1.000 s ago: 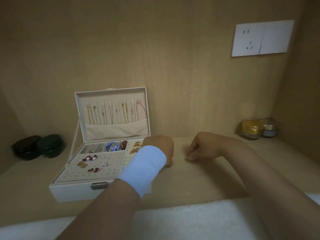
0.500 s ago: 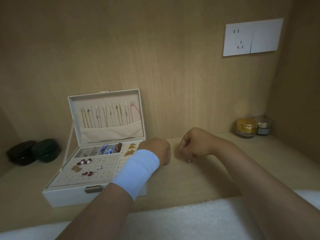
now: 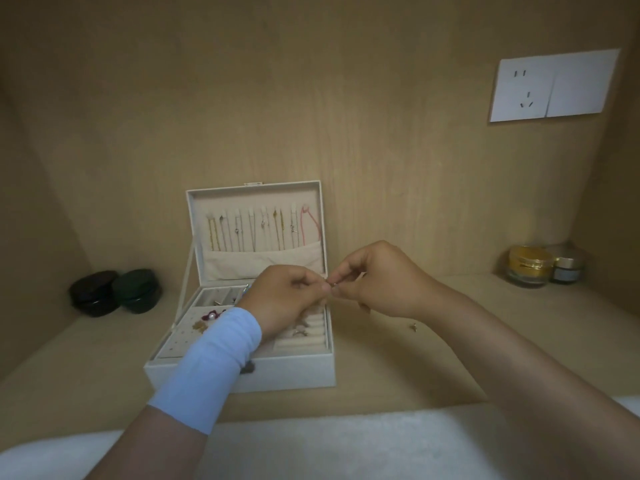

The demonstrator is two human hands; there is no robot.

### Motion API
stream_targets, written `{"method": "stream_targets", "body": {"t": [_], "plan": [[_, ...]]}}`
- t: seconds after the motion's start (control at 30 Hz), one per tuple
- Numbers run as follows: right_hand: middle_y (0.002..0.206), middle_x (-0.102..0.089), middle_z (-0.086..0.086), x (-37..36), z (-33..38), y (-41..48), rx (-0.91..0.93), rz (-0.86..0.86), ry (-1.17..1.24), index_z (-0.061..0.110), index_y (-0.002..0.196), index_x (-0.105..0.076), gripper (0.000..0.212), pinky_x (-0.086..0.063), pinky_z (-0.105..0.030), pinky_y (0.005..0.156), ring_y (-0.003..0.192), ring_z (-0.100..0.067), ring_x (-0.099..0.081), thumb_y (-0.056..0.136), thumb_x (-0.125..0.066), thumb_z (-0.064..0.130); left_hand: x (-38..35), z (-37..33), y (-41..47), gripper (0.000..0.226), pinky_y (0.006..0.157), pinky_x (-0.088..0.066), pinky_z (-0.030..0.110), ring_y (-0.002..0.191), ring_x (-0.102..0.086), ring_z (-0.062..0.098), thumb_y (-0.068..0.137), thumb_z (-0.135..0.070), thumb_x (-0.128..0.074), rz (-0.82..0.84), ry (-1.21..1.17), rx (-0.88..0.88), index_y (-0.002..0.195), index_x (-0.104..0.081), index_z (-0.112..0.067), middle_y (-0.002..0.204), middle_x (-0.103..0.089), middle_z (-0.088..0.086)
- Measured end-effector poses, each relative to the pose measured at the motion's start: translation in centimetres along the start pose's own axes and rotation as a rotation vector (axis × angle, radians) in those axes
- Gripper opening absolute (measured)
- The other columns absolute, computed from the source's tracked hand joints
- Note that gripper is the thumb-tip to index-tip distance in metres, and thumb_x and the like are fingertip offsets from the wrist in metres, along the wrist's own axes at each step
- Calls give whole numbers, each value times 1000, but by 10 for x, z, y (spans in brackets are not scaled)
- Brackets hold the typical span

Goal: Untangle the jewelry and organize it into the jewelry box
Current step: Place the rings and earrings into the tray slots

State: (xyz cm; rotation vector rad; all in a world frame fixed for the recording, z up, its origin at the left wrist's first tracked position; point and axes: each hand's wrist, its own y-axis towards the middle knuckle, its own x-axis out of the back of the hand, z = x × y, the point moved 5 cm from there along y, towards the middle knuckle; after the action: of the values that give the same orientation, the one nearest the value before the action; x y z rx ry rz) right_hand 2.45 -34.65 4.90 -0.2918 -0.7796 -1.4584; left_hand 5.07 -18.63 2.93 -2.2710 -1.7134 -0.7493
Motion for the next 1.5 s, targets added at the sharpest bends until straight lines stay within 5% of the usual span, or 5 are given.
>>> {"method": "stream_targets", "body": {"t": [0.23,0.4,0.83,1.17,1.5], "plan": [[89,-76,9,-37,52,17,200,-77,-315,22,96,-80,11,-48,-6,69,79,0,-66,87,-75,21,57,12,-21,10,51,-49,13,56,-58,4,89,-29,-69,-57,-11,35,88,-76,-22,70,-73,-7],[85,-74,12,-64,69,33,237,-1,-152,24,94,-81,10,-41,-4,59,63,15,-57,85,-78,20,87,27,-27,12,45,-40,9,45,-50,0,94,-19,-62,-61,-32,21,92,-73,-14,52,-63,-12],[73,-74,19,-97,80,64,227,16,113,23,93,-82,10,-45,-7,62,63,11,-63,83,-80,21,126,61,-20,15,75,-52,28,68,-62,10,93,-33,-61,-91,-32,-16,90,-75,-29,91,-73,11],[98,-71,20,-114,60,64,225,65,-571,43,99,-77,13,-51,-29,76,90,-3,-61,90,-70,36,130,80,-17,11,84,-54,32,71,-63,6,90,-28,-67,-226,6,-7,82,-74,-28,81,-72,-12],[102,-70,23,-126,60,66,322,105,-655,39,101,-77,13,-31,-12,59,79,5,-48,93,-68,36,124,78,-20,8,77,-53,25,75,-64,5,91,-28,-66,-213,14,-10,87,-73,-28,85,-72,-11]]}}
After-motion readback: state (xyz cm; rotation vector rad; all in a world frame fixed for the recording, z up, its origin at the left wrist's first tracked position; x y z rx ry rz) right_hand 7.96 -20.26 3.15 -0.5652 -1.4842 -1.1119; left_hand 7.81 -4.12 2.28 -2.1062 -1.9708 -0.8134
